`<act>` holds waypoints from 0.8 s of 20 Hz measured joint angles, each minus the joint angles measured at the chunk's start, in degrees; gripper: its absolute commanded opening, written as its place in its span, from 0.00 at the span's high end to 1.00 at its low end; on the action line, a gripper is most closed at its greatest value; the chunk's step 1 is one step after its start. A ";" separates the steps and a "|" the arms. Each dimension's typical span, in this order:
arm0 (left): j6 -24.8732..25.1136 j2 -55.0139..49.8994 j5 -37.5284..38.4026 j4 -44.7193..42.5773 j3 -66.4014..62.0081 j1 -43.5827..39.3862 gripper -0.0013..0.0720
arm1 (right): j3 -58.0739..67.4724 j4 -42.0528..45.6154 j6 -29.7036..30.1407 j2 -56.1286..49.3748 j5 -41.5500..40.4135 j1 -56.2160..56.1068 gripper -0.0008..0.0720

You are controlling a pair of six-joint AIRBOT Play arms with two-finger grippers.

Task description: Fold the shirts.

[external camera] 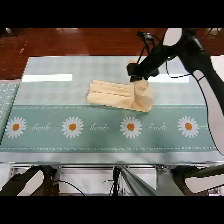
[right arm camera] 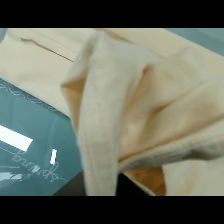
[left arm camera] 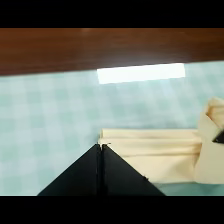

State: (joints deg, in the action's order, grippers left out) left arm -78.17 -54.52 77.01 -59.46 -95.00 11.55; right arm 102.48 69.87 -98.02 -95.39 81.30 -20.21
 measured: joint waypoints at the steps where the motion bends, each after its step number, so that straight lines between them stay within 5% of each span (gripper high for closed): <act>1: 0.20 0.04 0.37 -0.02 0.57 0.07 0.91 | 0.00 -0.31 -0.66 -0.72 -1.22 -0.92 0.94; 4: 0.79 0.15 2.34 -0.09 2.45 0.13 0.91 | 0.00 -0.76 -2.32 -3.28 -5.18 -3.67 0.94; 5: 0.85 0.13 2.75 -0.13 3.17 0.17 0.91 | 0.00 -0.85 -2.93 -4.17 -6.58 -4.50 0.84; 7: 1.09 0.15 3.21 -0.11 4.46 0.17 0.91 | 0.00 -1.64 -4.20 -6.10 -9.84 -6.08 0.43; 8: 1.27 0.15 3.61 -0.11 5.07 0.17 0.91 | 0.00 -2.89 -4.83 -7.04 -11.80 -6.80 0.36; 11: 1.70 0.15 3.93 -0.11 7.41 0.17 0.91 | 0.00 -10.49 -4.81 -8.90 -20.26 -8.28 0.29; 16: 2.56 -0.04 2.84 -0.11 14.58 0.17 0.91 | 0.00 -29.51 5.11 -6.88 -31.50 -6.34 0.33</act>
State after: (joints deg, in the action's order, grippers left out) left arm -75.61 -54.57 79.85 -59.57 -80.42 11.73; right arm 102.48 40.36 -92.90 -102.28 49.80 -26.55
